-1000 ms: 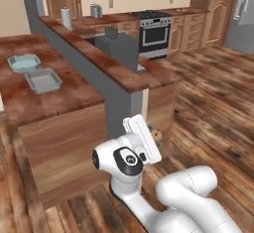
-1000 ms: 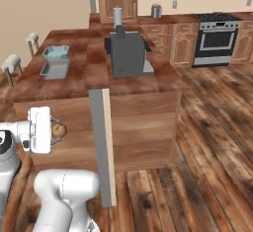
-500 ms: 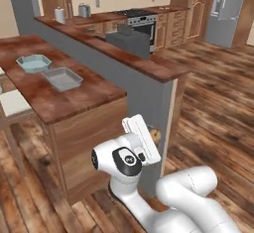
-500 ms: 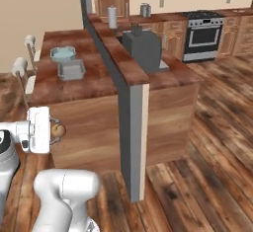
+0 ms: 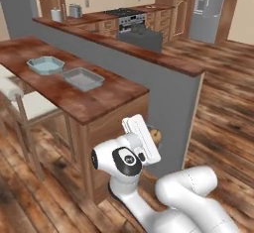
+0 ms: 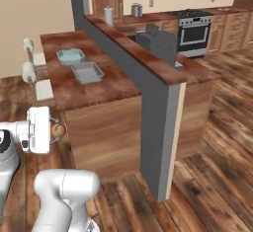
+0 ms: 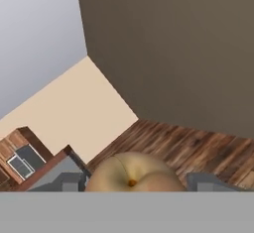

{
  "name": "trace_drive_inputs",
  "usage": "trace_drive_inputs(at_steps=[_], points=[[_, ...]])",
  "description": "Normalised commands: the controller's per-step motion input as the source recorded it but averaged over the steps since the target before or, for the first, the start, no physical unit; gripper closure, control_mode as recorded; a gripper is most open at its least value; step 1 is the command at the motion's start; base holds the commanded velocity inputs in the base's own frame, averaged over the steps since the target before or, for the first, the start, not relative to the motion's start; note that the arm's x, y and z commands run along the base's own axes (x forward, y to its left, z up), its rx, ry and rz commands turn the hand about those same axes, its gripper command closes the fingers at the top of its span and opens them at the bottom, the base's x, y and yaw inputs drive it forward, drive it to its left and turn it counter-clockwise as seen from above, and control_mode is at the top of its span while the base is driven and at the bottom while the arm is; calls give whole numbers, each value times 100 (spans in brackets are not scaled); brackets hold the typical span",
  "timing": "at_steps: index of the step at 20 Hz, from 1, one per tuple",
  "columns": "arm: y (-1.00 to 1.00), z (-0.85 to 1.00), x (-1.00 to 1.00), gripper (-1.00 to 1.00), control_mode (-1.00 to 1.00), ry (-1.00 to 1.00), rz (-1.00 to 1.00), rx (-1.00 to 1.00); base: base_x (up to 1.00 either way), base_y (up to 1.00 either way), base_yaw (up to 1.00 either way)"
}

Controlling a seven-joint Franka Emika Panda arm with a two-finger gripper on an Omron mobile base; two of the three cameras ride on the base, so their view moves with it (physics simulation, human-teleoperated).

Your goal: Place the cold items (carrot and peach) from the fridge in one tupperware on the dining counter. Place the warm items (kebab skewer and hot dog) in the stove area in another tupperware.

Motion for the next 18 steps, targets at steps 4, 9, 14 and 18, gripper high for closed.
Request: trace_drive_inputs(at_steps=[4,9,14,18], points=[[0,0,0,100,100,0,0,0,8,100,-30],[0,0,0,100,100,0,0,0,2,100,-34],[0,0,0,100,100,0,0,0,0,100,-38],[0,0,0,100,100,0,0,0,0,100,-42]])
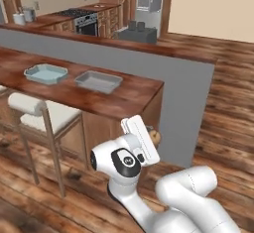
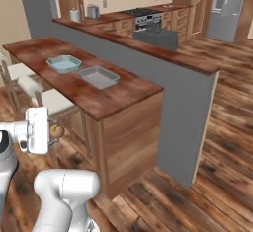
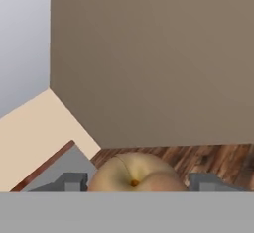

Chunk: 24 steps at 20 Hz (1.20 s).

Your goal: Place the cold items (carrot and peach) from the fridge in one tupperware on the dining counter. Place the warm items (kebab skewer and hot dog) in the stove area in another tupperware.

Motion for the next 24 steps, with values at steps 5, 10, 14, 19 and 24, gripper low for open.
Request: trace_drive_inputs(at_steps=[5,10,14,19,24], points=[[0,0,0,100,100,0,0,0,0,100,-44],[0,0,0,100,100,0,0,0,0,100,-43],[0,0,0,100,100,0,0,0,0,100,-42],[0,0,0,100,100,0,0,0,-1,100,-41],[0,0,0,100,100,0,0,0,-26,98,-35]])
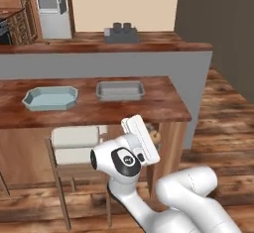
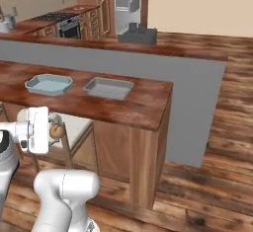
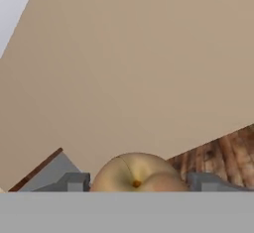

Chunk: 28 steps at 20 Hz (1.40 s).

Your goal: Place the cold items (carrot and peach) from the fridge in one tupperware on the dining counter. Place the warm items (kebab skewer and hot dog) in the stove area in another tupperware.

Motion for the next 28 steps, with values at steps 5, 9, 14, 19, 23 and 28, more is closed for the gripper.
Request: trace_drive_inputs(at_steps=[5,9,14,19,23,28], points=[[0,0,0,100,100,0,0,0,-23,98,-31],[0,0,0,100,100,0,0,0,-12,100,-27],[0,0,0,100,100,0,0,0,0,95,-21],[0,0,0,100,100,0,0,0,2,74,-14],[0,0,0,100,100,0,0,0,21,47,-8],[0,0,0,100,100,0,0,0,42,11,-4]])
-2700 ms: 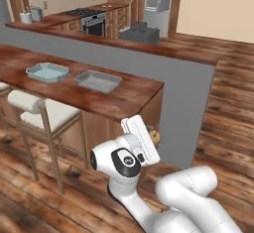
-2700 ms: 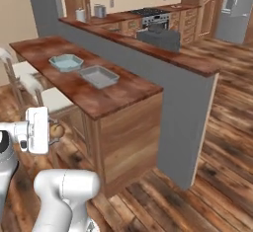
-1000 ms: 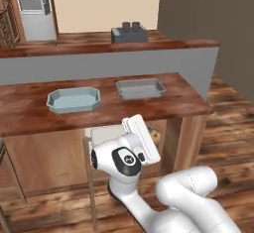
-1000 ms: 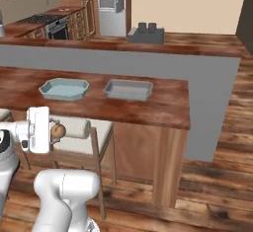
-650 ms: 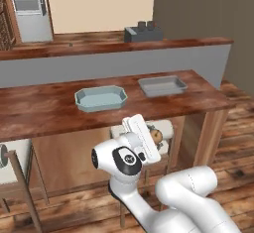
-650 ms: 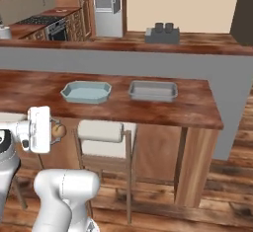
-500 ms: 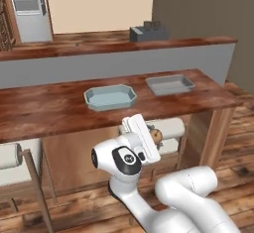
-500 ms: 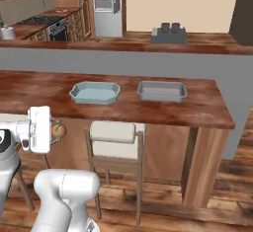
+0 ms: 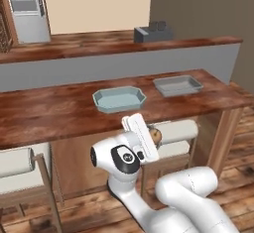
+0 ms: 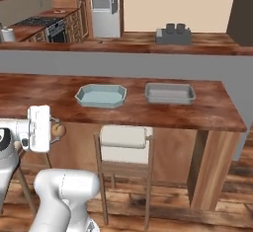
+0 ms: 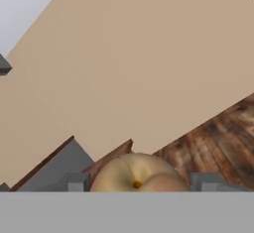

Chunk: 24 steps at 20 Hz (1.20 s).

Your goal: Place the cold items (carrot and peach) from the fridge in one tupperware on the dining counter. Place the warm items (kebab skewer and hot dog) in the stove area in another tupperware.

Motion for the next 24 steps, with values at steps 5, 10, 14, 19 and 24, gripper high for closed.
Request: trace_drive_inputs(at_steps=[5,10,14,19,24], points=[[0,0,0,100,100,0,0,0,49,6,-6],[0,0,0,100,100,0,0,0,35,9,-6],[0,0,0,100,100,0,0,0,29,10,-6],[0,0,0,100,100,0,0,0,46,12,-5],[0,0,0,100,100,0,0,0,51,12,-5]])
